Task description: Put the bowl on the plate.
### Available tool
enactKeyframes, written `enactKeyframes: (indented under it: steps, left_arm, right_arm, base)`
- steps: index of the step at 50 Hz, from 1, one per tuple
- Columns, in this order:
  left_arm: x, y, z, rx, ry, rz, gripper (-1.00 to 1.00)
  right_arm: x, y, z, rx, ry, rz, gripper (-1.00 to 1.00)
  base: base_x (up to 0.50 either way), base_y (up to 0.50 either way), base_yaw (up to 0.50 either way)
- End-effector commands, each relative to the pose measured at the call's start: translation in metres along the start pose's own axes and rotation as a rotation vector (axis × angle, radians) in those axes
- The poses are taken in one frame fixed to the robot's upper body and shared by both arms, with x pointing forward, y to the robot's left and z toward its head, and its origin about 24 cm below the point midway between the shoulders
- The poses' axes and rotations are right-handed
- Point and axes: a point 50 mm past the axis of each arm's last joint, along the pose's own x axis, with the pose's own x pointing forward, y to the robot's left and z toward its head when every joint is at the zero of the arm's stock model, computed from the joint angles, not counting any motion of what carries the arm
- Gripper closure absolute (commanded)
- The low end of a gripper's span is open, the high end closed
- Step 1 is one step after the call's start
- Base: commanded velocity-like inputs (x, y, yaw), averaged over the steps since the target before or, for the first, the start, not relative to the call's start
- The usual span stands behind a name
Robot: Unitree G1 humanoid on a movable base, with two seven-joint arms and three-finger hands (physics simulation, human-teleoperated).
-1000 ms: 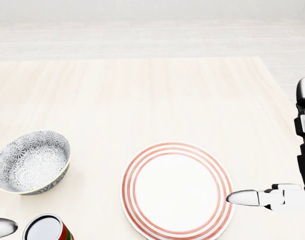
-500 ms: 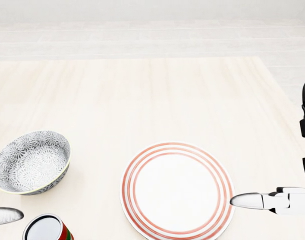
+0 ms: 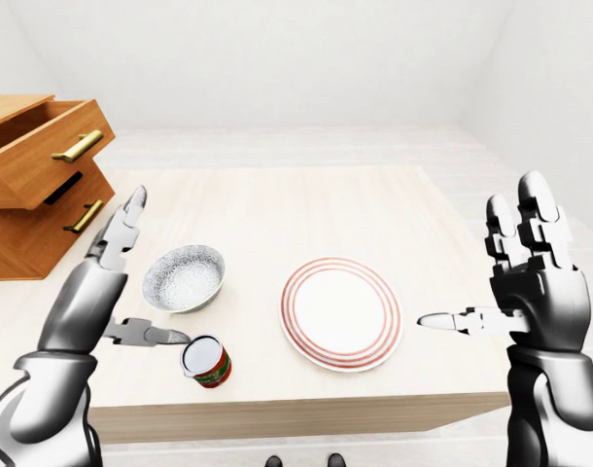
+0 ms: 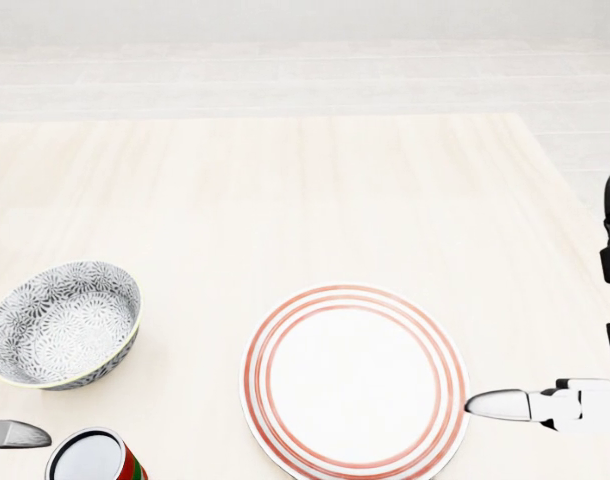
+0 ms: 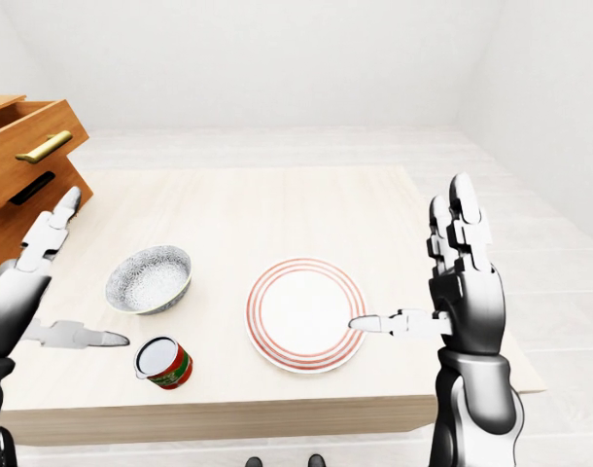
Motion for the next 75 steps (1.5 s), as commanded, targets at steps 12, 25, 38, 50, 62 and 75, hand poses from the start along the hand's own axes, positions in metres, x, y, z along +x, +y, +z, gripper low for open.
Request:
enactKeyframes:
  steps: [12, 25, 38, 50, 62, 75]
  left_arm:
    - [-0.009, -0.023, -0.038, 0.356, 0.361, -0.171, -1.00]
    - [-0.007, -0.014, -0.041, 0.491, 0.437, -0.151, -1.00]
    - [0.006, -0.019, -0.050, 0.642, 0.509, -0.200, -1.00]
    - [0.016, -0.032, -0.051, 0.685, 0.503, -0.220, -1.00]
    - [0.034, -0.048, -0.060, 0.709, 0.486, -0.257, -1.00]
    - [0.038, -0.054, -0.067, 0.719, 0.485, -0.272, -1.00]
  right_arm:
    - [-0.004, -0.005, -0.001, -0.016, 0.017, -0.005, -1.00]
    - [-0.004, -0.006, 0.001, -0.024, 0.009, -0.009, -1.00]
    - [-0.005, -0.005, -0.003, -0.021, 0.028, -0.006, -1.00]
    - [-0.005, -0.005, -0.006, -0.023, 0.040, -0.003, -1.00]
    - [-0.005, -0.006, -0.013, -0.023, 0.071, -0.006, -1.00]
    - [-0.006, -0.006, -0.015, -0.025, 0.080, -0.001, -1.00]
  base:
    - [0.00, 0.00, 0.00]
    - [0.00, 0.00, 0.00]
    - [0.00, 0.00, 0.00]
    - [0.00, 0.00, 0.00]
    - [0.00, 0.00, 0.00]
    - [0.00, 0.00, 0.00]
